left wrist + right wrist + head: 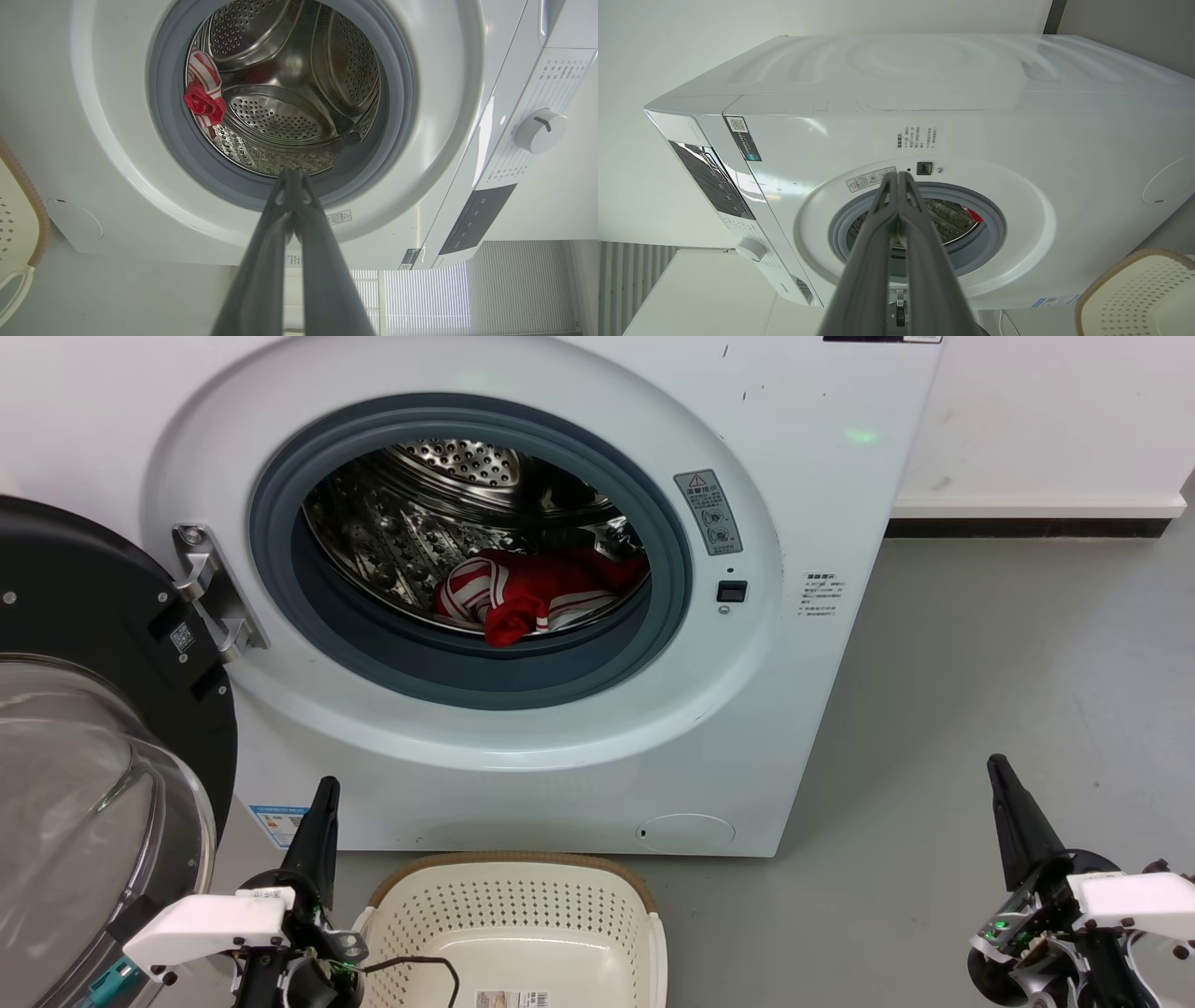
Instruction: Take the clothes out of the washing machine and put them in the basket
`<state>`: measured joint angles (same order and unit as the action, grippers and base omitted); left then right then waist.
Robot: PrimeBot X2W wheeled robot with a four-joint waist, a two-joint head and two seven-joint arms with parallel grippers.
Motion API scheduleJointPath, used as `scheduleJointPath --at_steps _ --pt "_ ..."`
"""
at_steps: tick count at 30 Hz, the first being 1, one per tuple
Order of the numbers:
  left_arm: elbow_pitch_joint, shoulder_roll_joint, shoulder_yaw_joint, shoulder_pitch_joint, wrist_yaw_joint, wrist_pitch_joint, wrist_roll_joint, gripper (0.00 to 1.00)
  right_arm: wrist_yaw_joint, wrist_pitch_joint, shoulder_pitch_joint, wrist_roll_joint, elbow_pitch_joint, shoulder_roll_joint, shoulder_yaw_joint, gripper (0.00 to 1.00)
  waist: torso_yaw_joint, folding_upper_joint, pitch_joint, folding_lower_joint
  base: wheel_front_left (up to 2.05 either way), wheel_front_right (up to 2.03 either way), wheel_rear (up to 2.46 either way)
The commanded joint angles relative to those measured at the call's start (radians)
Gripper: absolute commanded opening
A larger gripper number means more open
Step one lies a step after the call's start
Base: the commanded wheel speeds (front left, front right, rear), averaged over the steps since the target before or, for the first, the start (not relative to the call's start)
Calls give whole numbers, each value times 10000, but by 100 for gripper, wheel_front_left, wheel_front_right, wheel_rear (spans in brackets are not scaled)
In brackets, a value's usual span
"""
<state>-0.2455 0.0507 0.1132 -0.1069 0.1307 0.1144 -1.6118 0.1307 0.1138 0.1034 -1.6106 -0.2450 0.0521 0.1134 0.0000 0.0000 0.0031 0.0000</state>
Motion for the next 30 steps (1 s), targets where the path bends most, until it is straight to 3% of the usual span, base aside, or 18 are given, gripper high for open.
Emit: scheduleJointPath --at_steps 1,28,29,30 --pt "13 -25 25 -71 27 -3 15 0 1 -6 161 12 -15 -55 -8 0 0 0 0 0 0 0 0" --pt "13 -25 25 -71 28 -3 16 0 1 -6 161 12 -15 -54 -8 0 0 0 0 0 0 0 0" --pt "-2 0 -1 1 0 -2 0 100 0 -3 -1 1 -1 -2 -1 100 0 0 0 0 0 0 0" --pt "-70 -2 -13 30 0 -7 -1 100 0 -8 -38 2 -57 0 -5 100 0 0 0 0 0 0 0"
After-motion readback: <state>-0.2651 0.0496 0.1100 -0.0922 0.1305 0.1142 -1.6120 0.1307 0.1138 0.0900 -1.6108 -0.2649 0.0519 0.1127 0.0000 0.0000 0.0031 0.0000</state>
